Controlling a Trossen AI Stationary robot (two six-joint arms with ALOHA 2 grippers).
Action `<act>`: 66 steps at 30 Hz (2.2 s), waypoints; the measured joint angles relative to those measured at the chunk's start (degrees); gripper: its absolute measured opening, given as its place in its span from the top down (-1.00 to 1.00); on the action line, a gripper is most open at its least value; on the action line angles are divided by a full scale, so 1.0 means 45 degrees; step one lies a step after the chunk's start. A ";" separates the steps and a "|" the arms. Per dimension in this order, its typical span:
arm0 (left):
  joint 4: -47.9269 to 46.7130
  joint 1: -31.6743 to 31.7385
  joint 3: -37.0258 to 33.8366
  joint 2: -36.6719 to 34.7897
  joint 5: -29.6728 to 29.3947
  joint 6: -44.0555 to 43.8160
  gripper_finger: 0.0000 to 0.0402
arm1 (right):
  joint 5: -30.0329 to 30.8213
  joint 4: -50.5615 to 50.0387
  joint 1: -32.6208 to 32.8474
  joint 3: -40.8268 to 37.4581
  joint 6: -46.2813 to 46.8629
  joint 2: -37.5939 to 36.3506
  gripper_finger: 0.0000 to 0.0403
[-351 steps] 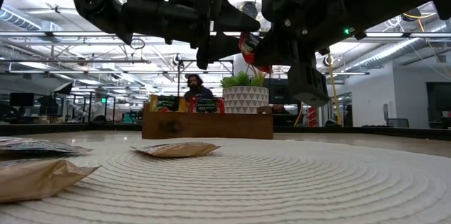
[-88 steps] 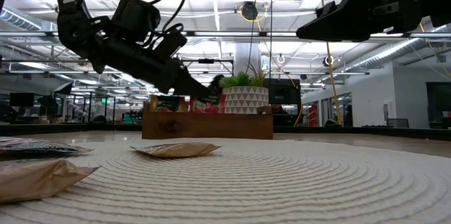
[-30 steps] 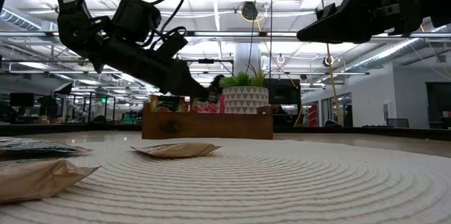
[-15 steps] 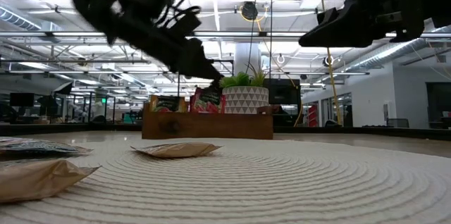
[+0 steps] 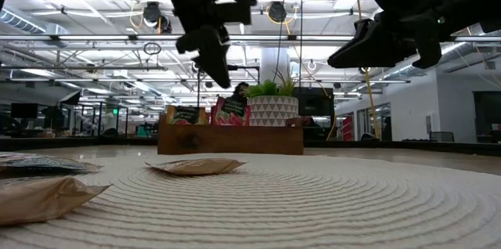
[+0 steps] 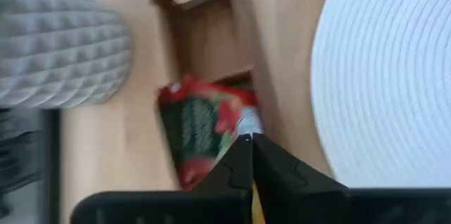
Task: Pick & Place Tea
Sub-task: Put the strawberry tea bag into the wooden organizer
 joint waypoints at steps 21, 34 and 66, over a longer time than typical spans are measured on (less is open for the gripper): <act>0.1022 0.0934 -0.0131 0.2244 0.0911 -0.0101 0.99 | -0.0005 -0.0164 0.0005 -0.0005 0.0160 0.0000 0.73; 0.1381 0.1380 -0.0069 0.2984 0.2061 -0.0428 1.00 | -0.0010 -0.0261 0.0005 -0.0005 0.0350 0.0000 0.73; 0.1636 -0.0223 -0.0160 0.2305 -0.1808 0.0193 0.76 | -0.0033 -0.0267 0.0024 -0.0010 0.0403 0.0000 0.73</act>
